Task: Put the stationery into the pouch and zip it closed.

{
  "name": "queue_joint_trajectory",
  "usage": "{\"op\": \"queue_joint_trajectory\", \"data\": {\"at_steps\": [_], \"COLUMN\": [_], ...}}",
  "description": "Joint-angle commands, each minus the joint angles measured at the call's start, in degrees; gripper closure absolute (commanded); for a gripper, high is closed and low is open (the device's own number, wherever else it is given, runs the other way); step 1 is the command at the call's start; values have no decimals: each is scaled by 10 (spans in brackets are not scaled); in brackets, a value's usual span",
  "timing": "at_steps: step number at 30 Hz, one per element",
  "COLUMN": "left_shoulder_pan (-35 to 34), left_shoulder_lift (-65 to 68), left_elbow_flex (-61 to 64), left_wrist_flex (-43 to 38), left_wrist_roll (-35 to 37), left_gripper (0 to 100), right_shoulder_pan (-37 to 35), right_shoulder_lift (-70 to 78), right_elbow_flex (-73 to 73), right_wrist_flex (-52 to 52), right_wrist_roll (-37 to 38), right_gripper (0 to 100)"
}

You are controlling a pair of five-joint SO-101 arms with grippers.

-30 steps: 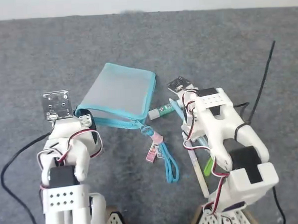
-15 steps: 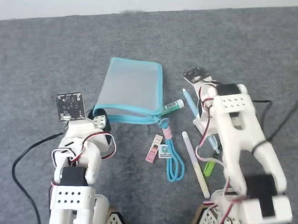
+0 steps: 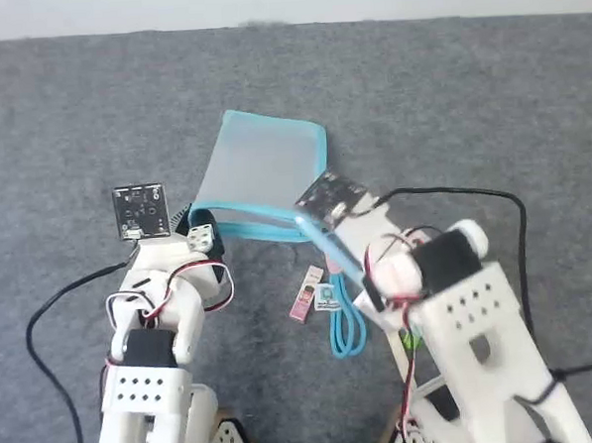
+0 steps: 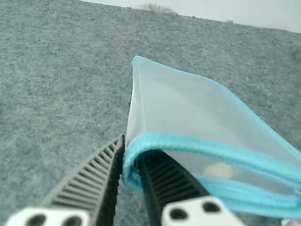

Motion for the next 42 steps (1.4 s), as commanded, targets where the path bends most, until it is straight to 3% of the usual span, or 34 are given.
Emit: {"op": "queue_joint_trajectory", "data": {"at_steps": [1, 18, 33, 36, 42], "left_shoulder_pan": [0, 0, -2, -24, -33], "left_shoulder_lift": [4, -1, -2, -2, -2], "left_elbow_flex": [-7, -7, -7, -7, -8], "left_wrist_flex": [-22, -21, -21, -21, -21], "left_wrist_roll": [9, 9, 9, 9, 9], "left_gripper": [988, 988, 988, 988, 988], "right_shoulder_pan": [-31, -51, -45, 18, 240], "right_shoulder_lift": [-2, 372, 372, 324, 247], "right_elbow_flex": [-40, -261, -210, -174, -105], "right_wrist_flex": [22, 23, 25, 1, -94], "right_wrist_roll": [-4, -59, -26, -5, 48], "right_gripper": [992, 992, 991, 991, 992]}}
